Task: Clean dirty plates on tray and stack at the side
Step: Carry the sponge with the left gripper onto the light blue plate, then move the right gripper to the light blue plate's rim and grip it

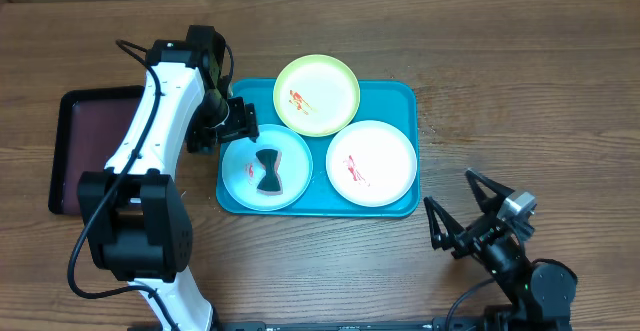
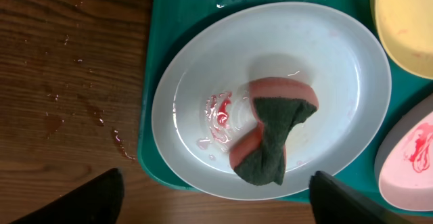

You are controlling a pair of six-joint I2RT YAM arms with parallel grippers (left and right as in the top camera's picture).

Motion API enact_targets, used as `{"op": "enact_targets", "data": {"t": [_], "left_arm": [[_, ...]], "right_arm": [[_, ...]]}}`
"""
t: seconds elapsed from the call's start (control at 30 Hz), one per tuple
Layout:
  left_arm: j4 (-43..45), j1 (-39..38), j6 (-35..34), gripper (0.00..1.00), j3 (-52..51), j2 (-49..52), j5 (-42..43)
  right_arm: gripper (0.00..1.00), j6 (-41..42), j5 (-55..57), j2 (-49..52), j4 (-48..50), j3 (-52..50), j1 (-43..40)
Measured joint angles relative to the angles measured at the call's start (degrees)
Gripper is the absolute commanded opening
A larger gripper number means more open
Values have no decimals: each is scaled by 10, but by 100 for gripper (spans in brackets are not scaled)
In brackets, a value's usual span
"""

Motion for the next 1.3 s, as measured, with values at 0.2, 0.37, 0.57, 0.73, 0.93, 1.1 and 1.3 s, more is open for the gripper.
{"op": "enact_targets", "data": {"t": [0.2,0.37,0.57,0.73,0.93,1.1,1.3], "left_arm": [[6,0,0,100,-1,0,5],[10,0,-6,95,-1,0,8],[8,0,-19,68,-1,0,12],[1,0,-21,78,-2,0,14],[0,0,-21,76,-2,0,15],[1,0,-21,75,-2,0,22],[1,0,-21,73,-2,0,25]], "right_arm": [[100,98,-45,-3,264,5,0],[100,110,-9,12,108,89,-1],[100,31,15,145,-220,318,-1],[100,0,-23,300,-437,466,-1],[78,33,-138,421,-375,476,0],[72,49,-143,505,-418,520,42],[49,53,6,669,-633,711,189]]}}
